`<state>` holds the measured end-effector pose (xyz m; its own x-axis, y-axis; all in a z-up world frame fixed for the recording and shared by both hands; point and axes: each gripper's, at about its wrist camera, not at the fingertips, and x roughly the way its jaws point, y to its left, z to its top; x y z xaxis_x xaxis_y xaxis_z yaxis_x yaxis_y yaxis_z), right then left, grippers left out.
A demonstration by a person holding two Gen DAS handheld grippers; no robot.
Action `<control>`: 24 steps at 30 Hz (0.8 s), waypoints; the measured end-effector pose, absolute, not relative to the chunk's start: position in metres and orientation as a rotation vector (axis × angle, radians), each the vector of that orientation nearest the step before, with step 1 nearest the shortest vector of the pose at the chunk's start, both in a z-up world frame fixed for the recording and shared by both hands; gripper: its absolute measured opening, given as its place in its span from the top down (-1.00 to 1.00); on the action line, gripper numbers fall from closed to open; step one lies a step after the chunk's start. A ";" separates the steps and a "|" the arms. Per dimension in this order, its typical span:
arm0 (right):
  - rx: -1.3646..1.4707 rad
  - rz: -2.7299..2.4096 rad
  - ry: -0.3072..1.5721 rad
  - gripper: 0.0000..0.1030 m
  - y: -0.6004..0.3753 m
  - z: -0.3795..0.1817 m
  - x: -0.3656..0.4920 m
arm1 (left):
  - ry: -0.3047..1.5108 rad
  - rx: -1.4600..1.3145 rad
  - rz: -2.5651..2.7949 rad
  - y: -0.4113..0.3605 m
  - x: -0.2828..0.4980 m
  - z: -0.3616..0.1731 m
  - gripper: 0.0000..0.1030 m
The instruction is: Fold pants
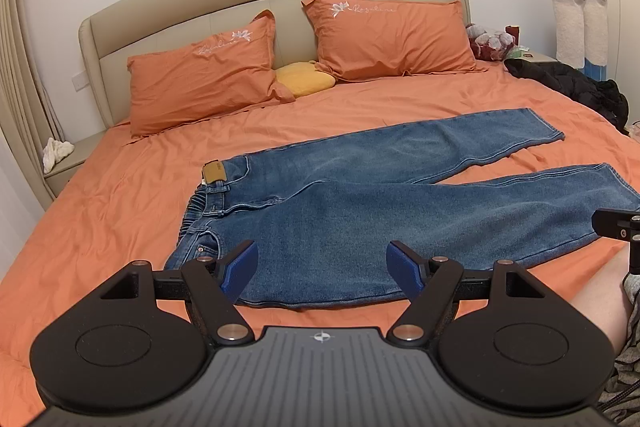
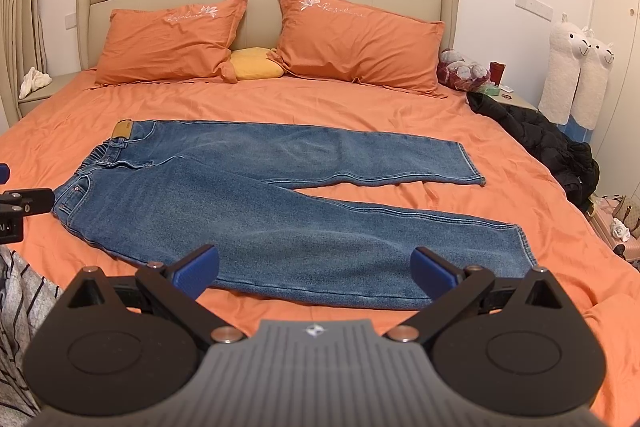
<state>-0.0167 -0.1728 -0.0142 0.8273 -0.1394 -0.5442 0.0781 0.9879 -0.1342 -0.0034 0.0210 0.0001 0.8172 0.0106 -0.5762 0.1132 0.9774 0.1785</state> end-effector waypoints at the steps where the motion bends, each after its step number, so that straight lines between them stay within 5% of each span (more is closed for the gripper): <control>1: -0.108 -0.115 0.586 -0.90 -0.173 -0.014 -0.017 | 0.613 0.210 -0.056 0.021 -0.003 0.000 -0.67; 24: -0.136 -0.082 0.578 -0.90 -0.178 -0.021 -0.006 | 0.676 0.282 -0.052 0.024 0.012 -0.004 -0.66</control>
<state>-0.0060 -0.1783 -0.0211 0.8348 -0.1154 -0.5383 0.0391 0.9877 -0.1512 0.0121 0.0244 -0.0037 0.7804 0.0438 -0.6237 0.1383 0.9608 0.2404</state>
